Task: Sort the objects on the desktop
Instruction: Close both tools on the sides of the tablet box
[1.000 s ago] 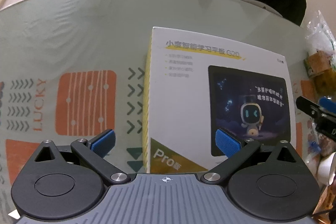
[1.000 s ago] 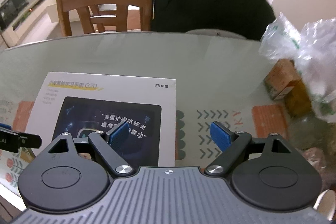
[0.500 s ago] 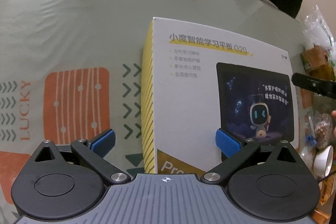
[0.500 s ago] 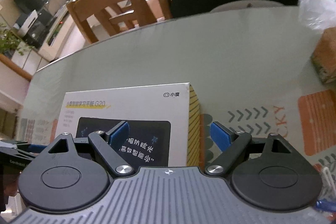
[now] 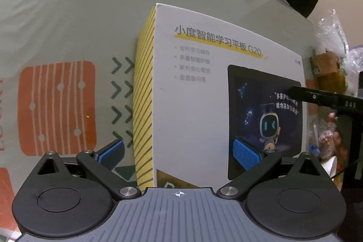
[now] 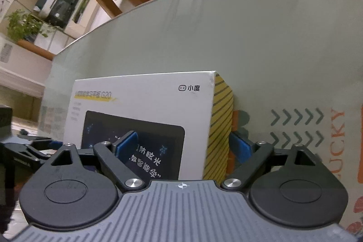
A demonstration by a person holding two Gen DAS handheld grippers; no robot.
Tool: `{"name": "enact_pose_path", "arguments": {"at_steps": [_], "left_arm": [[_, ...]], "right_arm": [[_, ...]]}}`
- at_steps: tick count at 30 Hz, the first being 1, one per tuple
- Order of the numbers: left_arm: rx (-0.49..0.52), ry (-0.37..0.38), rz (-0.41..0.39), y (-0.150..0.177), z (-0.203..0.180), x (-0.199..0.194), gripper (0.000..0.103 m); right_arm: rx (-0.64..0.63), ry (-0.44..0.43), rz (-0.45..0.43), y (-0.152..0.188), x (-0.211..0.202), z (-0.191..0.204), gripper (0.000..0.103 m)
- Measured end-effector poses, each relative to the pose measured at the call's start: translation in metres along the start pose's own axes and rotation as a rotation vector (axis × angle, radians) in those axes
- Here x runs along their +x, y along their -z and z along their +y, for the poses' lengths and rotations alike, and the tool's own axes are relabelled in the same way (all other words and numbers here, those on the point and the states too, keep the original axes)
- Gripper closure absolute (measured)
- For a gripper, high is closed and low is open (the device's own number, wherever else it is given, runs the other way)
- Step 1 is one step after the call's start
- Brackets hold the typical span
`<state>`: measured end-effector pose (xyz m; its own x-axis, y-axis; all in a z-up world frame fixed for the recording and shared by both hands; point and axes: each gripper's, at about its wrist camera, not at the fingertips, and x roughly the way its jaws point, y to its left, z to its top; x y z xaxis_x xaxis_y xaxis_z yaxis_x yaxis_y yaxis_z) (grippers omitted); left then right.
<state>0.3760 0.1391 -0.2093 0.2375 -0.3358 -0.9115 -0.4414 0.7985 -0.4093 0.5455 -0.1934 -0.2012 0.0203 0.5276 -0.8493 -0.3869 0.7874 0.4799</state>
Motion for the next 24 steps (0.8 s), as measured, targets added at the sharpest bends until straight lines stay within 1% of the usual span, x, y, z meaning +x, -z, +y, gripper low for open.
{"name": "enact_pose_path", "arguments": {"at_steps": [3, 7, 11, 14, 18, 24], "left_arm": [[-0.009, 0.026, 0.021, -0.007, 0.006, 0.006, 0.0], [-0.009, 0.049, 0.035, -0.011, 0.005, 0.012, 0.0], [-0.013, 0.056, 0.043, -0.014, 0.005, 0.016, 0.0], [-0.026, 0.052, 0.026, -0.013, 0.004, 0.015, 0.0], [-0.043, 0.033, -0.005, -0.01, 0.003, 0.014, 0.0], [-0.044, 0.022, -0.006, -0.011, 0.002, 0.014, 0.0]], "right_arm": [[0.036, -0.055, 0.039, -0.003, 0.006, -0.01, 0.0], [0.045, -0.094, 0.063, -0.006, 0.011, -0.017, 0.0], [0.052, -0.121, 0.067, -0.007, 0.014, -0.021, 0.0], [0.052, -0.138, 0.055, -0.006, 0.015, -0.024, 0.0], [0.055, -0.119, 0.037, -0.004, 0.017, -0.02, 0.0], [0.048, -0.084, 0.017, -0.002, 0.018, -0.01, 0.0]]}}
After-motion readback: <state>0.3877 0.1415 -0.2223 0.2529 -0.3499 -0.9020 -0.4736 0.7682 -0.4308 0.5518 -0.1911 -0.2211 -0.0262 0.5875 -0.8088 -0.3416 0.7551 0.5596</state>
